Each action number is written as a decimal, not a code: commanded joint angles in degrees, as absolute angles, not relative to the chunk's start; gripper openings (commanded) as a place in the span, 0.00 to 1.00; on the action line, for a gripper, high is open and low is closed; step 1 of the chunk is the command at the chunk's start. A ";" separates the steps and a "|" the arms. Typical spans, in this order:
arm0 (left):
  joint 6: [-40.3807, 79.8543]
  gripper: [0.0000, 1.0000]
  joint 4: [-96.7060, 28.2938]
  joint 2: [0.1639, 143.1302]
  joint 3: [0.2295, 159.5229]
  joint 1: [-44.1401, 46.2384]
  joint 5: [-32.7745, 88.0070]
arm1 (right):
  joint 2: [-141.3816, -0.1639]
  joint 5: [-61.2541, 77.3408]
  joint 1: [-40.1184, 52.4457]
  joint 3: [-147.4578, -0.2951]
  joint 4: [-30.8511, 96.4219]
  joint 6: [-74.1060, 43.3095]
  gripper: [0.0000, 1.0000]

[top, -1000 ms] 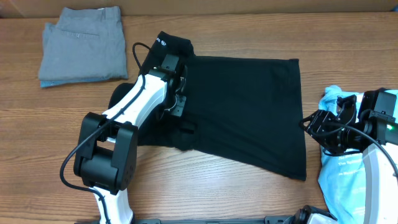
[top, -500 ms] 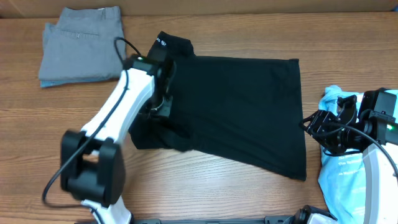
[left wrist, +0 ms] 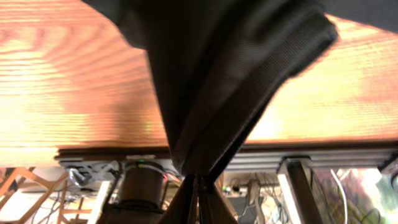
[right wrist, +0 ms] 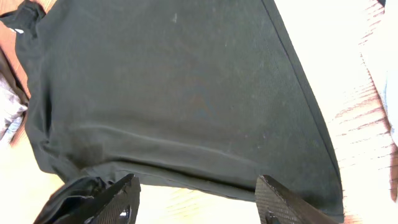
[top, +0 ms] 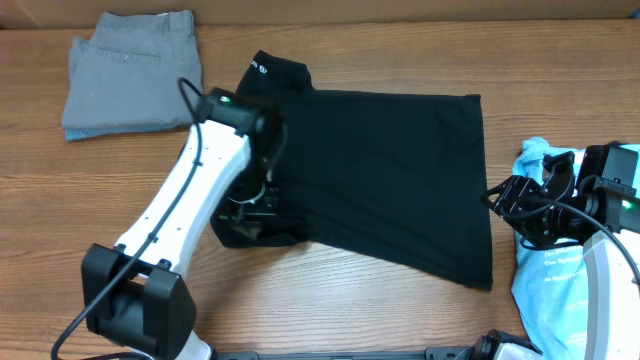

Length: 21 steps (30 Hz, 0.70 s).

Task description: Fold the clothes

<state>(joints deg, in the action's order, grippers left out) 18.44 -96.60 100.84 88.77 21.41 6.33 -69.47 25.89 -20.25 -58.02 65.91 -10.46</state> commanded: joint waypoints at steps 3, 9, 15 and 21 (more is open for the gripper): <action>23.46 0.04 -96.88 97.80 89.08 28.95 10.35 | -68.90 25.17 -20.34 -59.59 65.23 -9.98 0.63; 30.48 0.05 -96.86 95.79 87.07 36.23 9.63 | -68.90 24.80 -20.34 -59.59 65.06 -9.98 0.64; 35.57 0.13 -96.88 95.55 81.67 42.24 9.04 | -68.90 24.47 -20.34 -59.59 65.08 -9.98 0.64; 36.58 0.29 -96.88 95.55 78.24 43.88 5.85 | -68.90 24.47 -20.34 -59.59 65.08 -9.98 0.66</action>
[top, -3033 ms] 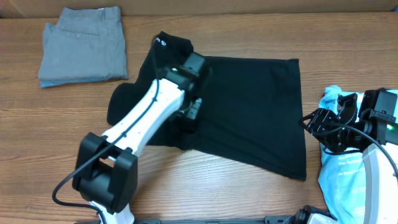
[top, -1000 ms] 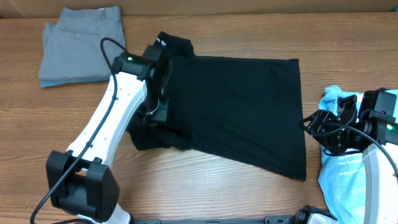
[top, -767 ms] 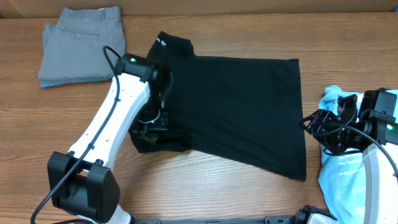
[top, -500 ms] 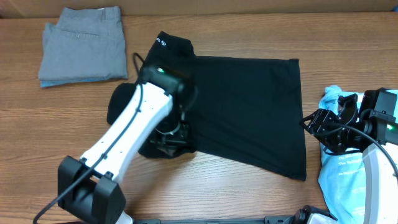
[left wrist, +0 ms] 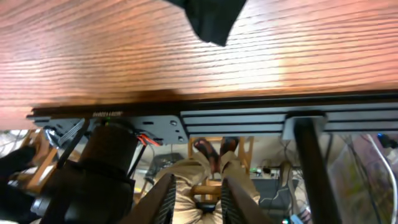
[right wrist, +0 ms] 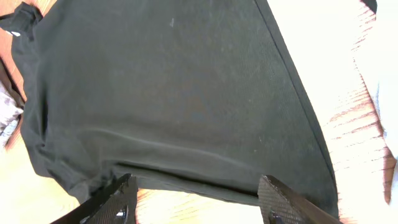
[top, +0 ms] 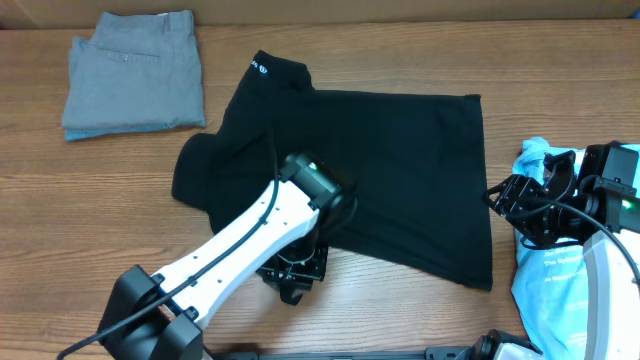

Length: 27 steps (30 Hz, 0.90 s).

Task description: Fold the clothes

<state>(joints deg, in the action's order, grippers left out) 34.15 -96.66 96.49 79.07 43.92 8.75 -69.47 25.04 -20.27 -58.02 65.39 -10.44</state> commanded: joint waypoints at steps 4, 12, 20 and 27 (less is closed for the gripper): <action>42.04 0.47 -96.82 95.48 78.26 40.25 -4.60 | -68.90 24.47 -20.34 -59.59 65.06 -9.98 0.66; 40.34 0.14 -82.91 95.50 74.81 28.53 -3.79 | -68.90 24.49 -20.32 -59.59 65.10 -10.00 0.66; 37.26 0.04 -65.82 95.57 59.99 20.05 1.52 | -68.90 24.47 -20.34 -59.59 65.08 -9.98 0.66; 35.55 0.04 -49.43 95.57 48.60 16.36 3.75 | -68.90 24.47 -20.34 -59.59 64.88 -9.98 0.67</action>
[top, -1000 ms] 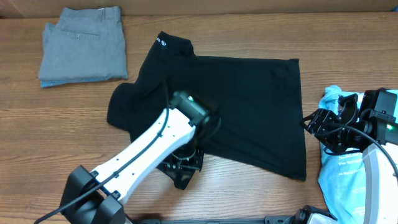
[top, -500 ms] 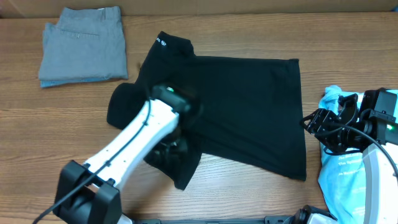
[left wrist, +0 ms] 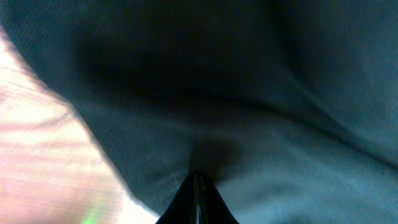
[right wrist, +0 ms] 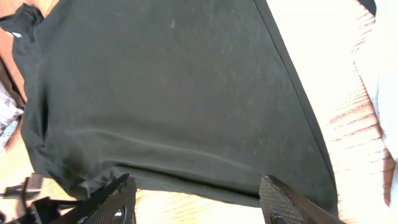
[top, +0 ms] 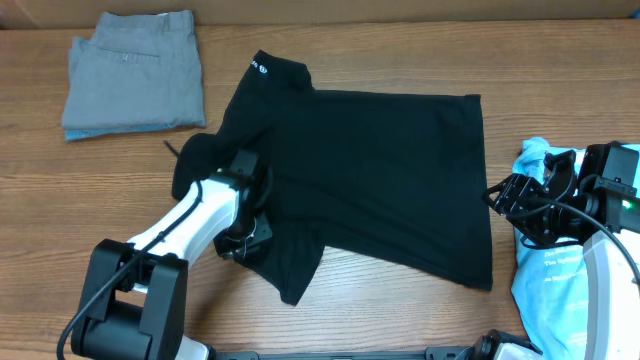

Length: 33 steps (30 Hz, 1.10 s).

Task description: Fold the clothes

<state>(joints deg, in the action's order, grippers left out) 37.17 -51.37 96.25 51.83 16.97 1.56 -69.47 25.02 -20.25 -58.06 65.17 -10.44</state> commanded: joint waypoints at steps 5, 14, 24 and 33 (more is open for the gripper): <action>41.15 0.04 -50.09 95.57 44.16 14.15 3.64 | -68.90 24.47 -20.34 -59.59 65.04 -9.98 0.67; 37.06 0.04 -53.10 95.55 43.09 -5.91 3.01 | -68.90 24.47 -20.34 -59.59 65.08 -9.98 0.66; 25.65 0.04 -52.99 95.55 49.76 -15.57 2.72 | -68.90 23.77 -20.34 -59.59 64.84 -10.00 0.68; 20.62 0.07 -60.34 94.41 66.94 -14.48 2.52 | -69.01 28.56 -20.32 -59.16 59.11 -9.98 0.53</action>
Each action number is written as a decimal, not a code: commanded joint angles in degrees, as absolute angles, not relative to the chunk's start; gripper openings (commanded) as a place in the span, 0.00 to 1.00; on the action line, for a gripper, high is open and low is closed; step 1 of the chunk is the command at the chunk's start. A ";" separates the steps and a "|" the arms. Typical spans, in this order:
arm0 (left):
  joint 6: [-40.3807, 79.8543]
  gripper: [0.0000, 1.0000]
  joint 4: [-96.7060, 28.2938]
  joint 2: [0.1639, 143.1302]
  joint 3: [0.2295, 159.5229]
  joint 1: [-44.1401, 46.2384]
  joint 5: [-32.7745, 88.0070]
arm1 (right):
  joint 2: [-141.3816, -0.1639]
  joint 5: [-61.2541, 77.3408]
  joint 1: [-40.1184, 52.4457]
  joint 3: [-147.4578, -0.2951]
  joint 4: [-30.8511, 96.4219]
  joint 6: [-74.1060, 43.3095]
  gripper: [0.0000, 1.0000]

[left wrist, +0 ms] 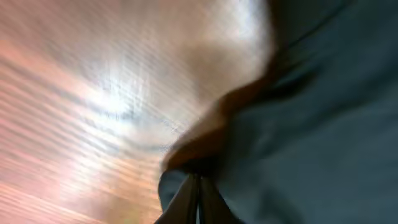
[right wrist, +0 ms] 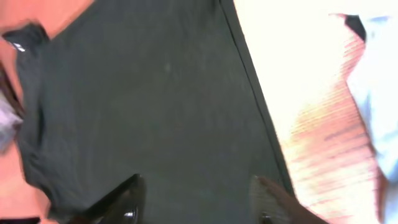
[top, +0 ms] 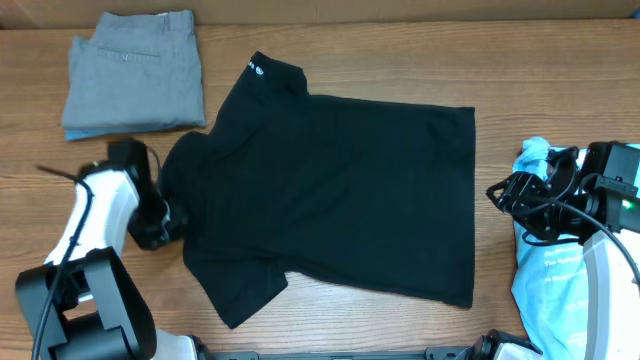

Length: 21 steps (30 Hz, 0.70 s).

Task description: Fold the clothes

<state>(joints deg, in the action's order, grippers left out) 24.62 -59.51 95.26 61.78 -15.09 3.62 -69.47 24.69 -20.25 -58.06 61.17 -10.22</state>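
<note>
A black T-shirt (top: 330,190) lies spread on the wooden table (top: 330,320), collar at the upper left, hem toward the right. My left gripper (top: 172,212) is at the shirt's left edge, shut on a fold of the black cloth (left wrist: 286,149) with its fingers (left wrist: 196,199) pressed together. My right gripper (top: 505,195) hangs open off the shirt's right edge; in the right wrist view its fingertips (right wrist: 127,196) frame the T-shirt (right wrist: 143,106) from above, holding nothing.
A folded grey pair of trousers (top: 135,70) lies at the back left. A light blue bag (top: 550,270) sits at the right edge under my right arm. Bare wood shows along the table's front.
My left gripper, shut on the cloth, has moved left from the shirt's lower left part to its left edge. The whole shirt has shifted left and lies flatter. The right gripper barely moved.
My left gripper first held a bunched sleeve at the shirt's lower left. Then it stood open near the front edge with the sleeve spread out. Then it was shut on cloth at the lower left. Now it holds the left edge, the shirt drawn leftward.
</note>
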 commanded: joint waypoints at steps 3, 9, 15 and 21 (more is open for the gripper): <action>18.57 0.08 -60.88 93.60 71.77 -12.84 2.59 | -70.50 30.28 -19.88 -58.48 52.90 -11.66 0.48; 11.77 0.11 -60.25 93.30 76.47 -7.53 5.52 | -81.10 29.89 -16.43 -58.35 40.64 -17.43 0.33; 10.24 0.16 -58.61 93.34 76.55 -1.98 5.39 | -96.01 31.31 -10.94 -58.37 22.41 -19.62 0.30; 10.26 0.18 -58.52 93.34 76.55 0.78 5.39 | -108.22 19.27 -9.45 -58.67 19.05 -25.71 0.18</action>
<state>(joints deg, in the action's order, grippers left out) 11.75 -58.50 94.26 75.42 0.10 4.78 -104.25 24.73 -8.91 -58.06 20.03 -22.50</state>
